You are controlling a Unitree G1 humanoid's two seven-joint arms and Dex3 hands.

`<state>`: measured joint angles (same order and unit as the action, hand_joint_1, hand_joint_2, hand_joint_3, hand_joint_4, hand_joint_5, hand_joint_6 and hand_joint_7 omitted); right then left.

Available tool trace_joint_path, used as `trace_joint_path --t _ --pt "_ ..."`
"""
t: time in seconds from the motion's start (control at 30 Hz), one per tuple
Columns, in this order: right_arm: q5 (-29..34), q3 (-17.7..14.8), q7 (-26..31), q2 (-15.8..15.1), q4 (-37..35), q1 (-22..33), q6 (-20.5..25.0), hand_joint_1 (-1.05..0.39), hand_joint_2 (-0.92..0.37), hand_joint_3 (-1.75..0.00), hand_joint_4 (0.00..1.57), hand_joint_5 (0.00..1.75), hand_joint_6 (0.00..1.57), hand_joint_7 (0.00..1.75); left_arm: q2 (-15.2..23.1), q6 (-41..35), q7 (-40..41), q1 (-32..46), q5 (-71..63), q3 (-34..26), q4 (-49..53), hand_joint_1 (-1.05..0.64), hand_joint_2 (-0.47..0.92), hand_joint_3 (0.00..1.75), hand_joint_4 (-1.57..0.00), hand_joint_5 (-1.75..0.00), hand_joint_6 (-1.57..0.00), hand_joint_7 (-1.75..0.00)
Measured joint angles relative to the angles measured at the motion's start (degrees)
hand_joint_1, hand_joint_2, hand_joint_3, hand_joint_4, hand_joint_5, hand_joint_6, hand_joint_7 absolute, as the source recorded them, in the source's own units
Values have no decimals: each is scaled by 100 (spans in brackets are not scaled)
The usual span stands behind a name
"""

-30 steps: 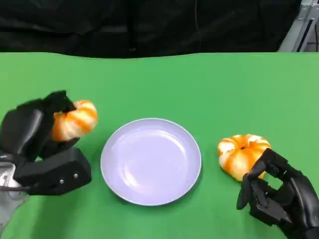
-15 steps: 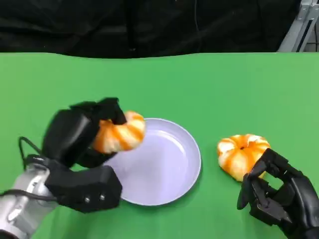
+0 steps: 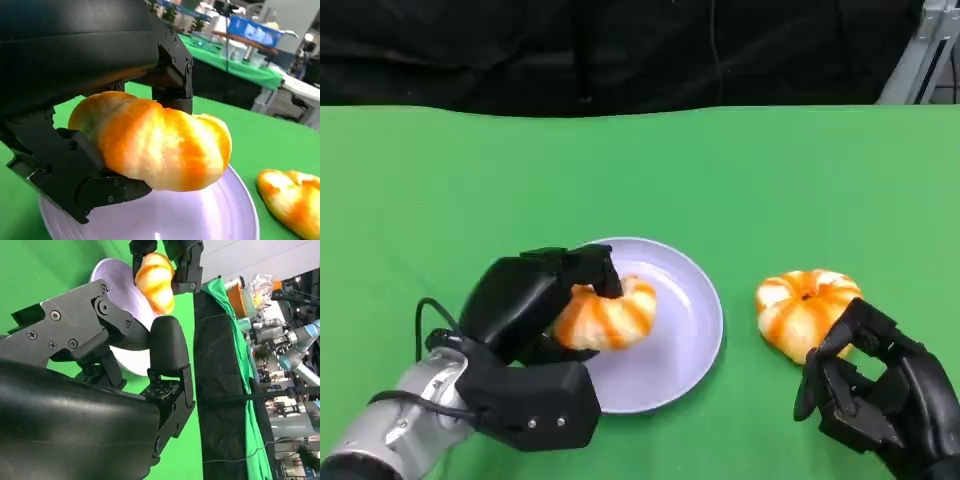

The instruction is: Grasp the bread from the table and place it into the plate.

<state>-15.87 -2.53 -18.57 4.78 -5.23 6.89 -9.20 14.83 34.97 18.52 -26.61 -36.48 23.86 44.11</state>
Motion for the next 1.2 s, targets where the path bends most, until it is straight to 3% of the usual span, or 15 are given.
trace_joint_path --t 0.03,0.07,0.13,0.17,0.27,0.4,0.57,0.67,0.93,1.0,1.07,1.1,1.13,1.17,1.2 --pt "0 0 0 0 0 0 -1 -14 -63 -103 84 175 64 166 -6 83 -17 -52 3 32 103 -12 87 40 -67 -127 -89 -64" --pt "4 1 1 0 0 0 -2 -14 -63 -103 84 175 64 166 -5 166 -77 -104 10 63 190 -33 90 38 -62 -73 -81 -29" --pt "10 4 1 0 0 0 -4 -14 -63 -103 84 175 64 166 23 249 -469 -149 114 87 202 -62 92 42 -47 -20 -61 -6" --pt "11 8 2 0 1 0 -4 -14 -63 -103 84 175 64 166 55 258 -791 -148 226 88 172 -71 92 45 -39 -11 -54 -3" --pt "10 8 5 0 1 2 -3 -14 -63 -103 84 175 64 166 158 232 -1512 -132 433 83 15 -100 92 62 -5 -1 -24 0" --pt "11 10 5 0 1 2 -4 -14 -63 -103 84 175 63 165 314 89 -1927 -92 448 84 -269 -105 92 68 0 0 -7 0" --pt "8 9 2 0 0 0 -4 -14 -64 -103 84 175 64 166 395 -208 -2206 73 437 84 -612 -105 92 67 0 0 -1 0" --pt "9 9 2 -1 0 -1 -5 -14 -63 -103 84 175 64 165 442 -281 -2283 169 470 64 -751 -92 92 54 0 0 -11 -3" --pt "0 -3 -12 -4 0 0 -21 -15 -63 -102 84 175 65 165 276 -245 -3097 1057 2561 -792 -1602 -17 92 27 -59 -15 -69 -10" --pt "5 -1 -12 -3 -1 -6 -21 -14 -63 -102 84 175 65 165 160 -372 -3530 1290 3362 -1004 -1840 -4 91 37 -85 -27 -92 -16" --pt "5 -8 -12 -3 -5 -8 -21 -14 -63 -102 85 175 65 164 -24 -663 -3934 1544 4220 -1257 -2147 3 76 75 -87 -75 -110 -25" --pt "3 -12 -11 -3 -6 -10 -21 -14 -62 -102 85 175 65 164 -98 -832 -4114 1683 4587 -1368 -2312 5 70 93 -84 -108 -113 -44" --pt "2 -24 -8 -3 -8 -10 -21 -14 -62 -103 85 175 65 164 -151 -974 -4249 1786 4812 -1453 -2426 5 66 107 -86 -136 -104 -89" --pt "2 -28 -5 -3 -8 -14 -21 -14 -63 -103 85 175 65 164 -181 -1175 -4365 1895 5008 -1523 -2573 6 65 118 -88 -159 -92 -131" --pt "3 -28 -4 -3 -8 -15 -18 -14 -63 -103 85 175 65 164 -197 -1459 -4468 2027 5253 -1591 -2772 6 64 122 -89 -167 -87 -149"
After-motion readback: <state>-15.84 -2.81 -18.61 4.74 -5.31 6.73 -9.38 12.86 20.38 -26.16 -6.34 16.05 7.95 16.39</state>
